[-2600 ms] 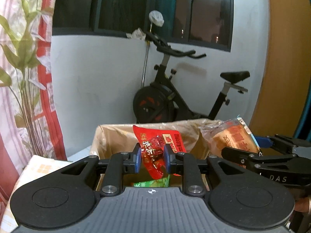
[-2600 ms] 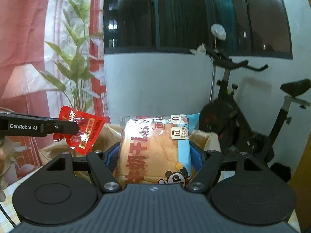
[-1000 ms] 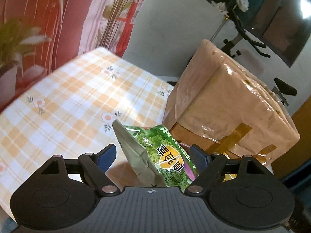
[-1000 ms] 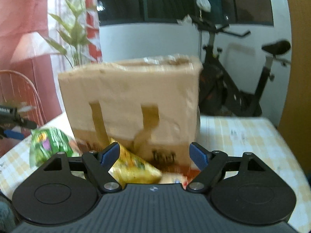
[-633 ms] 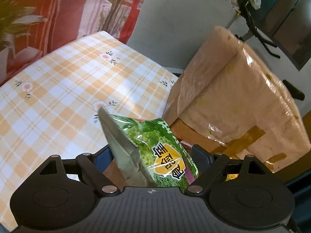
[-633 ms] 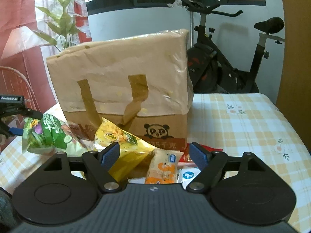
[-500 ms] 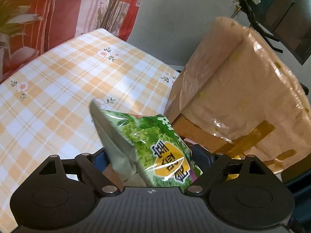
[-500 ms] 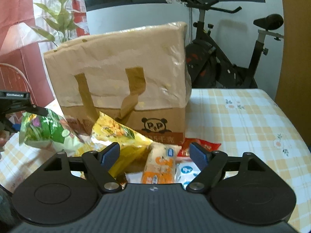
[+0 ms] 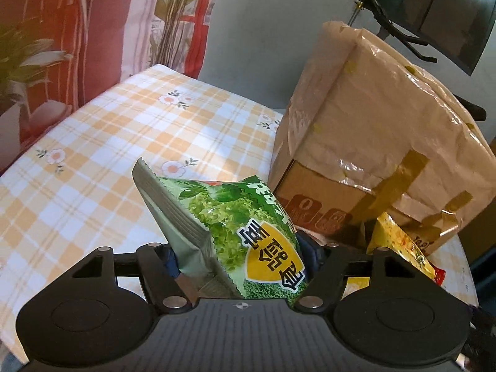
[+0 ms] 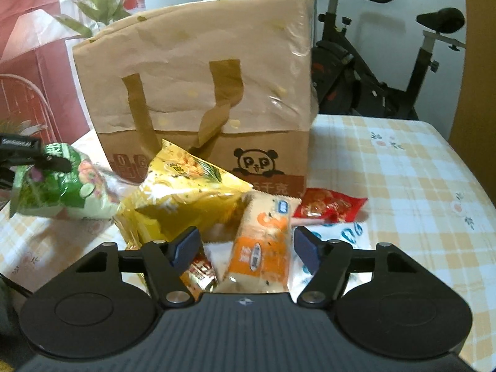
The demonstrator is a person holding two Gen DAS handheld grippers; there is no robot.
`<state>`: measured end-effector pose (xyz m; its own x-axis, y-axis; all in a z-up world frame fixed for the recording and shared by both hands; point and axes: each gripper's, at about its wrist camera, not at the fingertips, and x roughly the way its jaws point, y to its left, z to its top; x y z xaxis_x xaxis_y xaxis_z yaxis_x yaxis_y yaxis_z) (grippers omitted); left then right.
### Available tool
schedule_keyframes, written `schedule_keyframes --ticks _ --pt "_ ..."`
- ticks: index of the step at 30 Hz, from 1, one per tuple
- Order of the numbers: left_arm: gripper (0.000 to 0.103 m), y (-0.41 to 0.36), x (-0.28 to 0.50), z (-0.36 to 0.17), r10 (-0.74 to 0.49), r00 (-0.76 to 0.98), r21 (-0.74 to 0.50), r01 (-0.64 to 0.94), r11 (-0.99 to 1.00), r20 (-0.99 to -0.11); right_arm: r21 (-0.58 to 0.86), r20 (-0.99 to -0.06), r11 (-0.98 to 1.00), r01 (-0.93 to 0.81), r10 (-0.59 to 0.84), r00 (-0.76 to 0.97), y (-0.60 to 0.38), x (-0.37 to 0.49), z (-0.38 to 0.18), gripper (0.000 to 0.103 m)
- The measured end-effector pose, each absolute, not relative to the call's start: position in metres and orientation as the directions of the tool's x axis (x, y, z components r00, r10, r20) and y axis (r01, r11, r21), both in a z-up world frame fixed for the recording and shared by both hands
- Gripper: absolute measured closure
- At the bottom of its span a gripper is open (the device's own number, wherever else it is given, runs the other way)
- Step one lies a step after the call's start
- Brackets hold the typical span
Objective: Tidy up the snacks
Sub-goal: 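Grasp the orange-wrapped bar with the right tool while the left tool holds the green bag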
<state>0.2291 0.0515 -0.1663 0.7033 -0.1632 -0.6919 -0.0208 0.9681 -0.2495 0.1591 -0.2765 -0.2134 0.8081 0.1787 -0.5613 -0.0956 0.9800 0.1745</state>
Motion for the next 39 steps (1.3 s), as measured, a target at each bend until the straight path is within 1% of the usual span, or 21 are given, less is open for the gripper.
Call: schedule_keyframes --ticks 3,5,7,12,21,27,30,33,36,38,39 --pt "0.031 0.055 0.221 -0.166 -0.164 0.703 -0.254 -0.024 0.967 -0.692 0.177 -0.573 0.981 -0.085 0.173 0.801 -0.278 0.169 -0.218 0.039" --pt "0.031 0.055 0.218 -0.167 -0.161 0.699 -0.249 -0.024 0.968 -0.696 0.172 -0.581 0.983 -0.066 0.156 0.799 -0.279 0.175 -0.221 0.045" --pt "0.031 0.054 0.219 -0.169 -0.167 0.698 -0.256 -0.024 0.966 -0.697 0.182 -0.577 0.981 -0.061 0.157 0.802 -0.281 0.178 -0.225 0.046" --pt "0.030 0.051 0.222 -0.172 -0.174 0.693 -0.256 -0.015 0.967 -0.699 0.167 -0.578 0.984 -0.060 0.147 0.803 -0.278 0.180 -0.231 0.046" --pt "0.029 0.053 0.225 -0.176 -0.169 0.689 -0.262 -0.031 0.965 -0.705 0.215 -0.587 0.976 -0.034 0.157 0.794 -0.280 0.183 -0.236 0.046" --pt "0.029 0.050 0.224 -0.176 -0.164 0.692 -0.255 -0.031 0.966 -0.703 0.306 -0.586 0.952 -0.013 0.200 0.785 -0.287 0.181 -0.233 0.044" --pt "0.029 0.052 0.223 -0.176 -0.165 0.692 -0.255 -0.028 0.967 -0.702 0.272 -0.597 0.962 -0.017 0.183 0.781 -0.286 0.187 -0.231 0.044" --pt "0.029 0.052 0.223 -0.176 -0.166 0.693 -0.256 -0.028 0.966 -0.702 0.280 -0.596 0.960 -0.008 0.180 0.783 -0.288 0.195 -0.232 0.044" --pt "0.029 0.054 0.223 -0.176 -0.167 0.694 -0.256 -0.026 0.966 -0.700 0.291 -0.579 0.957 -0.001 0.177 0.796 -0.290 0.195 -0.235 0.048" --pt "0.029 0.054 0.222 -0.176 -0.167 0.695 -0.256 -0.026 0.966 -0.699 0.295 -0.579 0.956 0.013 0.168 0.798 -0.291 0.193 -0.237 0.060" --pt "0.029 0.054 0.222 -0.176 -0.167 0.695 -0.257 -0.026 0.966 -0.699 0.300 -0.577 0.954 0.017 0.167 0.799 -0.292 0.191 -0.238 0.060"
